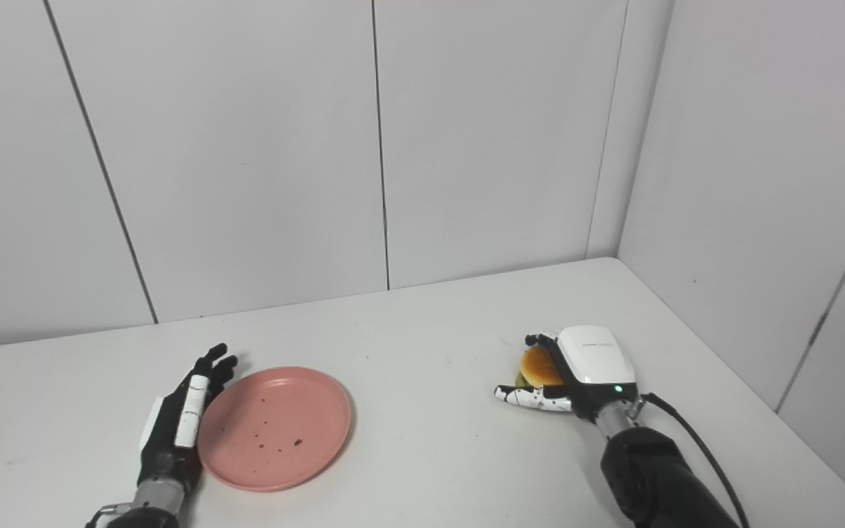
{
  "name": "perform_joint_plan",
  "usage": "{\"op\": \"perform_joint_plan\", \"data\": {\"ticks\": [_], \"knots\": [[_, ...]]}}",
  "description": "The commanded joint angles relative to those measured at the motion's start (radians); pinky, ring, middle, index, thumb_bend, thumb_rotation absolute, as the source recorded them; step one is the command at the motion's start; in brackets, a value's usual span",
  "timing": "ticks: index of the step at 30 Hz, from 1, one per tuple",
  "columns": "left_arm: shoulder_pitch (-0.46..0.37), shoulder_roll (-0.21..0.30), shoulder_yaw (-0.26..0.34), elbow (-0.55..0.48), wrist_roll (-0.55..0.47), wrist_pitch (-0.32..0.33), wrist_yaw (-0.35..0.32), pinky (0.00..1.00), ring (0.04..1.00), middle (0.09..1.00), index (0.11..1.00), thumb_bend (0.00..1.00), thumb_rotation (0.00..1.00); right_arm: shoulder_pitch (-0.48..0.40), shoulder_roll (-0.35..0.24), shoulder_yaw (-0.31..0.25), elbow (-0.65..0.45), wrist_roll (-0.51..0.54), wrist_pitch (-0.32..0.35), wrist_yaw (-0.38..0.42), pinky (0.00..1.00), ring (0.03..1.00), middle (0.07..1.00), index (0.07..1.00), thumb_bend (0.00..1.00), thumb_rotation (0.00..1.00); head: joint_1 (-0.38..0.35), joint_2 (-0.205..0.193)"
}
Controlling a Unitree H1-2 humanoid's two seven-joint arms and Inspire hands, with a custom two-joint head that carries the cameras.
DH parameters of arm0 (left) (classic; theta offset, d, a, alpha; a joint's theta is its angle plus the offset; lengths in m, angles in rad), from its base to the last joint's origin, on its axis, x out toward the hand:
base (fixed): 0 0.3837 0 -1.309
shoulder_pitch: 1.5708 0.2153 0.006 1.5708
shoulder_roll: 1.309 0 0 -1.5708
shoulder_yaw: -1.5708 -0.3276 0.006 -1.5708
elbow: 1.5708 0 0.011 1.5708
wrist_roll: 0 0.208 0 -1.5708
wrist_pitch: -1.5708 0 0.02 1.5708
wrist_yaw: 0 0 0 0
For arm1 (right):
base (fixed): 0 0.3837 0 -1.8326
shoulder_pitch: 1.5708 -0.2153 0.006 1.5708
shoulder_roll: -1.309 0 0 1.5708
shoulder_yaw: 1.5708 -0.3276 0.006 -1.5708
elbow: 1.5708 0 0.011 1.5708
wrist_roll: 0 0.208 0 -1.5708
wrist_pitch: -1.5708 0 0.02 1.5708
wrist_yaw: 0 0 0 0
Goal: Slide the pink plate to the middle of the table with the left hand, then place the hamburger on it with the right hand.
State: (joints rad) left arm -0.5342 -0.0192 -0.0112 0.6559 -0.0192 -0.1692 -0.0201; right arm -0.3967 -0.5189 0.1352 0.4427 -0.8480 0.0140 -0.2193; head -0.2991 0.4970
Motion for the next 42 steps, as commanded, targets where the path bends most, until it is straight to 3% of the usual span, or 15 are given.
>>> {"op": "perform_joint_plan", "data": {"ticks": [1, 10, 13, 15, 17, 31, 36, 41, 42], "knots": [[0.002, -0.013, -0.015, 0.000, 0.004, 0.040, -0.016, 0.95, 0.901, 0.856, 0.845, 0.82, 0.96, -0.048, -0.017, 0.001, -0.005, 0.004, -0.005, -0.048, 0.58, 0.674, 0.711, 0.691, 0.72, 0.87, 0.002, 0.001], [0.005, -0.011, -0.018, -0.007, 0.004, 0.047, -0.021, 0.97, 0.910, 0.861, 0.850, 0.83, 0.96, -0.054, -0.013, 0.028, 0.039, 0.021, -0.008, -0.076, 0.50, 0.603, 0.679, 0.681, 0.69, 0.82, 0.007, 0.006], [0.006, -0.012, -0.020, -0.011, 0.005, 0.049, -0.019, 0.96, 0.910, 0.861, 0.850, 0.81, 0.97, -0.054, -0.008, 0.029, 0.040, 0.030, 0.005, -0.075, 0.48, 0.561, 0.641, 0.648, 0.68, 0.71, 0.007, 0.006], [0.007, -0.012, -0.021, -0.013, 0.004, 0.052, -0.020, 0.96, 0.913, 0.864, 0.852, 0.80, 0.97, -0.055, -0.004, 0.025, 0.044, 0.047, 0.003, -0.074, 0.44, 0.523, 0.606, 0.588, 0.68, 0.58, 0.007, 0.006], [0.007, -0.013, -0.020, -0.014, 0.001, 0.054, -0.021, 0.97, 0.914, 0.864, 0.853, 0.80, 0.97, -0.054, -0.001, 0.021, 0.044, 0.066, -0.001, -0.070, 0.43, 0.511, 0.596, 0.568, 0.68, 0.55, 0.012, 0.006], [0.012, -0.016, -0.025, -0.015, 0.002, 0.047, -0.023, 0.96, 0.913, 0.861, 0.848, 0.82, 0.96, -0.053, -0.011, 0.034, 0.032, 0.125, 0.001, -0.045, 0.38, 0.449, 0.565, 0.470, 0.67, 0.40, 0.021, -0.005], [0.016, -0.019, -0.027, -0.018, 0.004, 0.048, -0.021, 0.96, 0.911, 0.859, 0.848, 0.81, 0.96, -0.049, -0.016, 0.034, 0.016, 0.134, 0.004, -0.037, 0.40, 0.481, 0.573, 0.474, 0.68, 0.36, 0.029, -0.016], [0.019, -0.024, -0.029, -0.015, 0.003, 0.047, -0.018, 0.95, 0.906, 0.857, 0.849, 0.82, 0.95, -0.041, -0.020, 0.020, -0.076, 0.148, 0.019, 0.001, 0.41, 0.476, 0.571, 0.483, 0.67, 0.37, 0.038, -0.029], [0.019, -0.025, -0.029, -0.015, 0.003, 0.046, -0.018, 0.94, 0.904, 0.856, 0.847, 0.81, 0.95, -0.041, -0.021, 0.017, -0.089, 0.151, 0.011, 0.001, 0.38, 0.442, 0.538, 0.480, 0.67, 0.33, 0.038, -0.029]]}}
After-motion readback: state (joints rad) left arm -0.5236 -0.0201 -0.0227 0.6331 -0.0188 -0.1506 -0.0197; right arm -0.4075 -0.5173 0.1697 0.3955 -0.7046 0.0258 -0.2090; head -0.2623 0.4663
